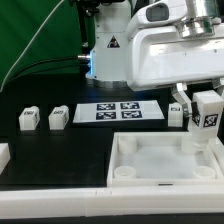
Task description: Assemble one leg
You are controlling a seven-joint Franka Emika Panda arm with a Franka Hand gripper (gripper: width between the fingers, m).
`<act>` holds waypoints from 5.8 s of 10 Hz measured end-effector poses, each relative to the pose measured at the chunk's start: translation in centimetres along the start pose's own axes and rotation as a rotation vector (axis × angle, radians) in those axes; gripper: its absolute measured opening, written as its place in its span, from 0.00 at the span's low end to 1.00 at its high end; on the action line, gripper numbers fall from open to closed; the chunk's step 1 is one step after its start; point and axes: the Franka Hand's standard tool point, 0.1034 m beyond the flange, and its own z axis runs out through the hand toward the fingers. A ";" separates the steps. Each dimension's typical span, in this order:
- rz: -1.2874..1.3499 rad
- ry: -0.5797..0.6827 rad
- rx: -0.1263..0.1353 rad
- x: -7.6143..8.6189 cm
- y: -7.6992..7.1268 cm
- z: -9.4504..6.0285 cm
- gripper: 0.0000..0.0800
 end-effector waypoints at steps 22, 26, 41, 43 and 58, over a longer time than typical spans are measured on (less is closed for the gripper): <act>-0.001 0.060 -0.001 -0.5 -0.8 3.6 0.37; -0.001 0.058 -0.004 -0.2 -0.6 3.2 0.74; -0.019 -0.306 0.065 0.0 0.0 2.1 0.81; 0.006 -0.485 0.093 0.3 0.4 1.8 0.81; 0.018 -0.601 0.124 1.0 1.0 3.9 0.81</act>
Offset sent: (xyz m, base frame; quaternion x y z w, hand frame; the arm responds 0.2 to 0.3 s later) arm 0.0228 0.0020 -0.0034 0.0052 0.0012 -0.0065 1.0000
